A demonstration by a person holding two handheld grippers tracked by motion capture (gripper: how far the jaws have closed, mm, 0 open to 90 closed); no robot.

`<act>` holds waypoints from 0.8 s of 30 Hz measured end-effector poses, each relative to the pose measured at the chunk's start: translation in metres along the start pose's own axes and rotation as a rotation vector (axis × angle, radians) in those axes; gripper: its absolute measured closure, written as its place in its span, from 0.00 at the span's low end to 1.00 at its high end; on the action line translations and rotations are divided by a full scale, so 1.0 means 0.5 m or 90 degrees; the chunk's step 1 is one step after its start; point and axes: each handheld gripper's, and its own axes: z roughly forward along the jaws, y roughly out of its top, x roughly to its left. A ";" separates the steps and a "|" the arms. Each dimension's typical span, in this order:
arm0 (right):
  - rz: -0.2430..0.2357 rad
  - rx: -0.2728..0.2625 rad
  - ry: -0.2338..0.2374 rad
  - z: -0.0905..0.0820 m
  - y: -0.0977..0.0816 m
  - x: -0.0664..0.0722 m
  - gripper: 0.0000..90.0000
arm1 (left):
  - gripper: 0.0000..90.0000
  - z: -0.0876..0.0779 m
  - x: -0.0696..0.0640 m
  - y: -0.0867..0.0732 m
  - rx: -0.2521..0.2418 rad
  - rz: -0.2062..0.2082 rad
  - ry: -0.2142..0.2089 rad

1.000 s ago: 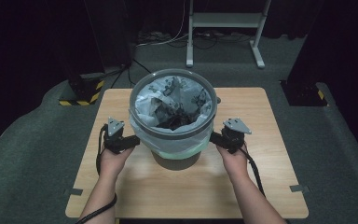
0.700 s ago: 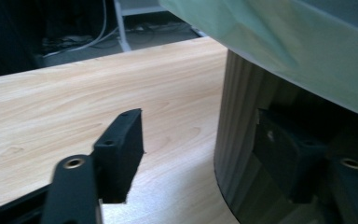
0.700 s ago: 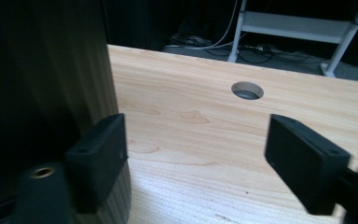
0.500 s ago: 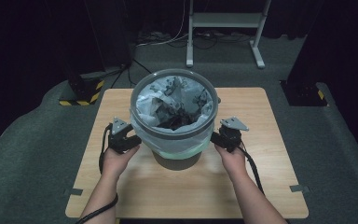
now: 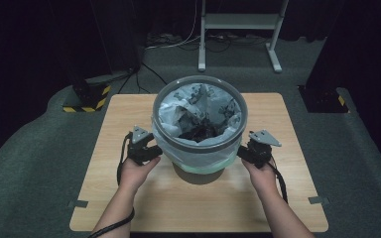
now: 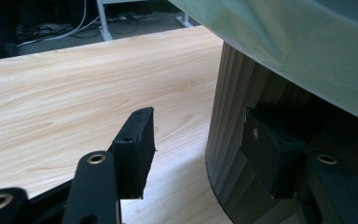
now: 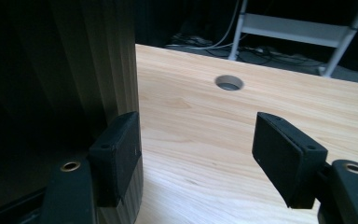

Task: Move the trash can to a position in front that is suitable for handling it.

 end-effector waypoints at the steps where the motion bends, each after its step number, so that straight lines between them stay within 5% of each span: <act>1: 0.003 0.001 -0.006 -0.005 -0.002 -0.006 0.35 | 0.49 0.000 0.000 0.000 0.000 0.000 0.000; 7: 0.010 -0.005 -0.040 -0.036 -0.017 -0.061 0.36 | 0.51 0.029 -0.079 0.015 0.029 0.025 0.025; 8: 0.019 -0.004 -0.044 -0.042 -0.021 -0.073 0.36 | 0.51 0.042 -0.108 0.018 0.037 0.031 0.026; 9: 0.019 -0.004 -0.044 -0.042 -0.021 -0.073 0.36 | 0.51 0.042 -0.108 0.018 0.037 0.031 0.026; 10: 0.031 -0.004 -0.051 -0.054 -0.028 -0.099 0.36 | 0.50 0.046 -0.121 0.020 0.040 0.037 0.022; 14: 0.024 -0.007 -0.063 -0.073 -0.037 -0.145 0.36 | 0.47 0.075 -0.171 0.027 0.040 0.012 0.006; 20: 0.035 -0.015 -0.069 -0.084 -0.046 -0.191 0.39 | 0.49 0.105 -0.209 0.046 0.053 0.028 0.016; 24: 0.025 -0.030 -0.063 -0.076 -0.051 -0.199 0.43 | 0.50 0.110 -0.213 0.052 0.058 0.031 0.024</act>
